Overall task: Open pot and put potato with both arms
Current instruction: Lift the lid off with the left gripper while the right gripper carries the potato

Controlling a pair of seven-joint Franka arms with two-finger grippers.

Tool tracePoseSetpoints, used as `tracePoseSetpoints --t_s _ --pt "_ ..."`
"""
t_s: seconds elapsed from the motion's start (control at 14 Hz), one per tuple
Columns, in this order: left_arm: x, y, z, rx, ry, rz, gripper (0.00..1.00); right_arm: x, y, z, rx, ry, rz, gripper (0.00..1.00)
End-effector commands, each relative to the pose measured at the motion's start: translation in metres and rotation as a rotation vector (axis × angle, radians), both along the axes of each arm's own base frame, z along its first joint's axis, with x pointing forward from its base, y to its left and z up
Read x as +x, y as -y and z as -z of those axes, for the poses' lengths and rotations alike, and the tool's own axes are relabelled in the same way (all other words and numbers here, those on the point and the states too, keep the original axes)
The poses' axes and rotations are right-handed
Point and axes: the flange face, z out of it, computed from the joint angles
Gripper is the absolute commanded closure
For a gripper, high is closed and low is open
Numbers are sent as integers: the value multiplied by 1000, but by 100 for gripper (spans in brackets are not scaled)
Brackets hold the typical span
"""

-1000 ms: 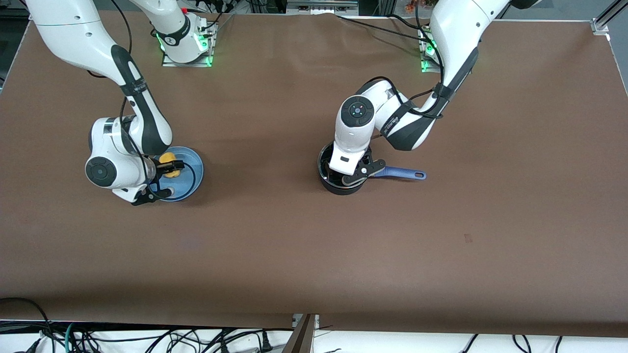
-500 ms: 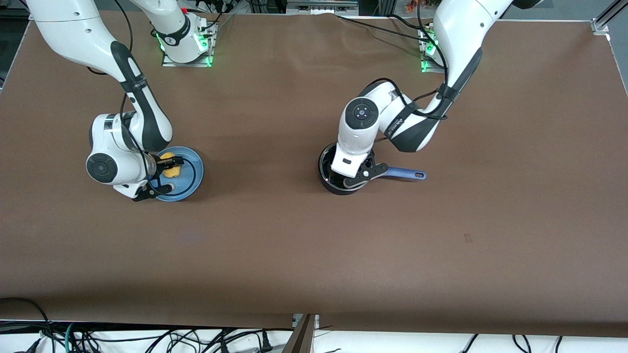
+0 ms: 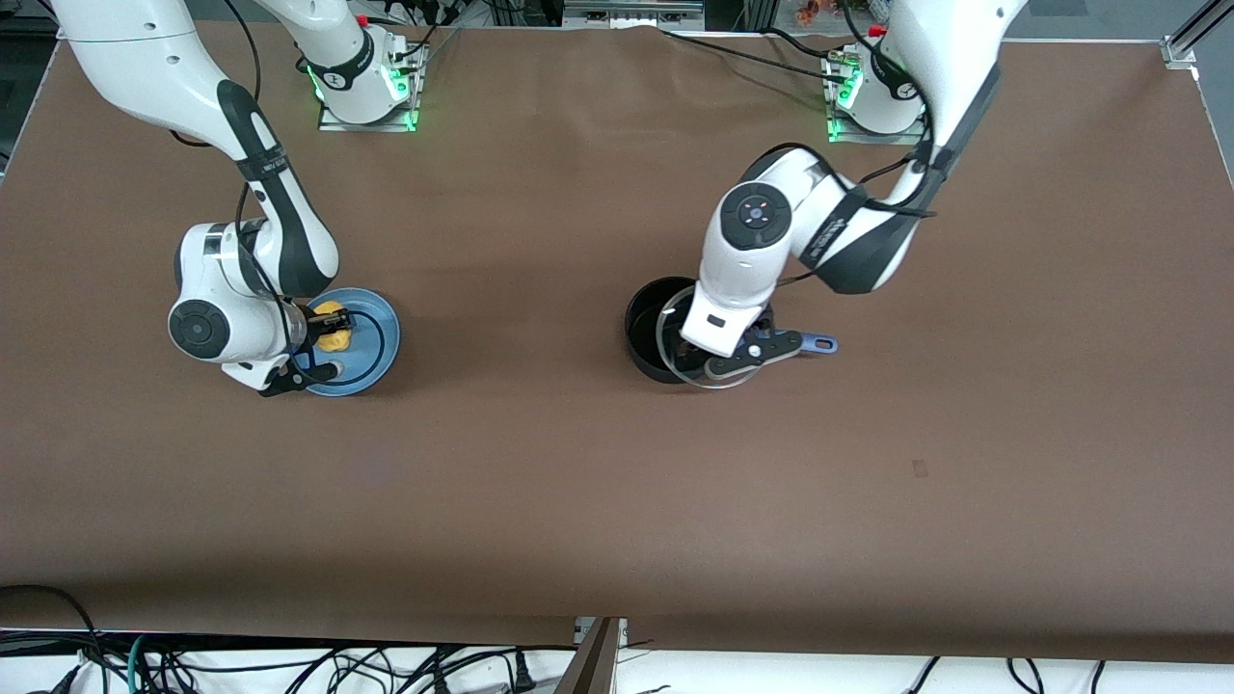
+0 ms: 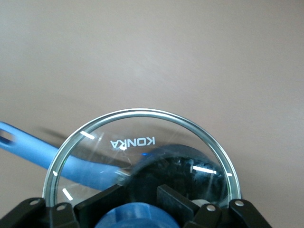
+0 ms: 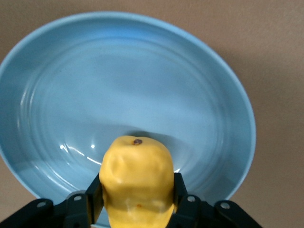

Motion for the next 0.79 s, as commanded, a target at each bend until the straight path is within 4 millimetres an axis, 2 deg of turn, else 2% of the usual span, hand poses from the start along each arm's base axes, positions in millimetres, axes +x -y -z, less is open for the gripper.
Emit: tracePoseSetpoints --t_s 0.0,0.07,0.29,0.5,0.71 --pt "0 -41 -47 65 -1 86 100 9 -6 -22 9 40 -5 60" --pt "-3 -54 -61 57 -6 97 100 15 -11 -30 12 57 -6 60" --pt "-12 -110 -90 27 -18 173 100 28 -54 -53 21 105 45 60" --pt "-28 -175 -103 25 -36 235 100 34 -127 -86 25 136 177 60" --pt "-27 -253 -97 -25 -68 290 100 29 -197 -112 44 162 307 60"
